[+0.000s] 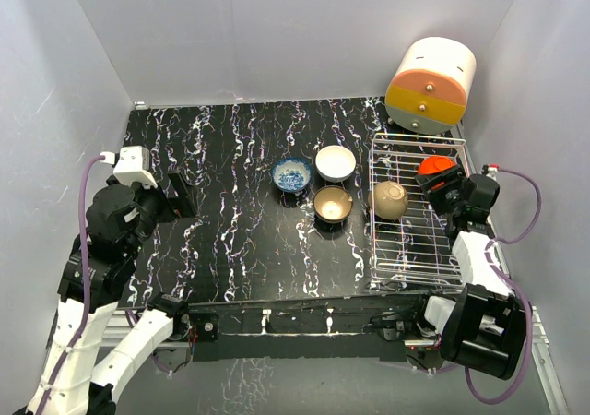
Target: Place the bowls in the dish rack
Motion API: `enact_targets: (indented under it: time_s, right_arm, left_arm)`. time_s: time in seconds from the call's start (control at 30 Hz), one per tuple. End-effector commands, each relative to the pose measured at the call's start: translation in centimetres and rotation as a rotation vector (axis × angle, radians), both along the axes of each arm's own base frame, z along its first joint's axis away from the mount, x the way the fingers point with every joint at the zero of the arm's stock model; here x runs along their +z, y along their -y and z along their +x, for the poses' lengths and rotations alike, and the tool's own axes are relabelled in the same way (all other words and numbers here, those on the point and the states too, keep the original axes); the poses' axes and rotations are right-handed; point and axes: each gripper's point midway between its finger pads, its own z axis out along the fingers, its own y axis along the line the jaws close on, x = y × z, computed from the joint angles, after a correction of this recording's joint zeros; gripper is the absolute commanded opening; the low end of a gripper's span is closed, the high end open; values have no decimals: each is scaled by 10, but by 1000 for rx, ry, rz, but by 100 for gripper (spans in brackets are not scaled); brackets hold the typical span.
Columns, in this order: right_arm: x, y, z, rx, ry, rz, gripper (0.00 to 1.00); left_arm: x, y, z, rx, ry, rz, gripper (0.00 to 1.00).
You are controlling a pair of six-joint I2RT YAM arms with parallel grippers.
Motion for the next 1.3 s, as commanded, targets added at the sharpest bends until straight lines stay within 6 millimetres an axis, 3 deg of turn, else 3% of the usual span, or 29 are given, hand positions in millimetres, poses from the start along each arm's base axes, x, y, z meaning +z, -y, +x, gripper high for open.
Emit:
enact_targets:
  time_s: [0.0,0.17,0.3,0.5,0.6,0.7,0.87,1.03,1.17,1.27]
  right_arm:
    - [43,6,11,53,65,-128,62]
    - [65,3,13,107,63,-207,77]
    - [78,-6,11,161,28,-277,98]
    - [93,-33,8,232,19,-360,99]
    - [85,-51,6,281,-41,-403,99]
    - [77,-56,2,275,-127,-503,99]
    - [74,-48,-8,287,-208,-612,99]
    - [58,-37,-21,305,-333,-678,99]
    - [60,-36,-19,314,-304,-704,98]
    - [47,-43,-15,375,-346,-700,99]
  left_arm:
    - [3,4,1,-22,19,-10,97]
    - [-4,7,4,-30,11,-15,97]
    - [-7,10,6,-40,11,-22,97]
    - [-10,17,9,-64,4,-31,97]
    - [-13,20,11,-75,-6,-40,97]
    - [-15,23,12,-87,-11,-46,97]
    - [-17,29,16,-109,-8,-57,97]
    - [-23,37,19,-142,-18,-72,97]
    - [-27,36,19,-141,-19,-59,97]
    - [-28,37,19,-144,-21,-62,97]
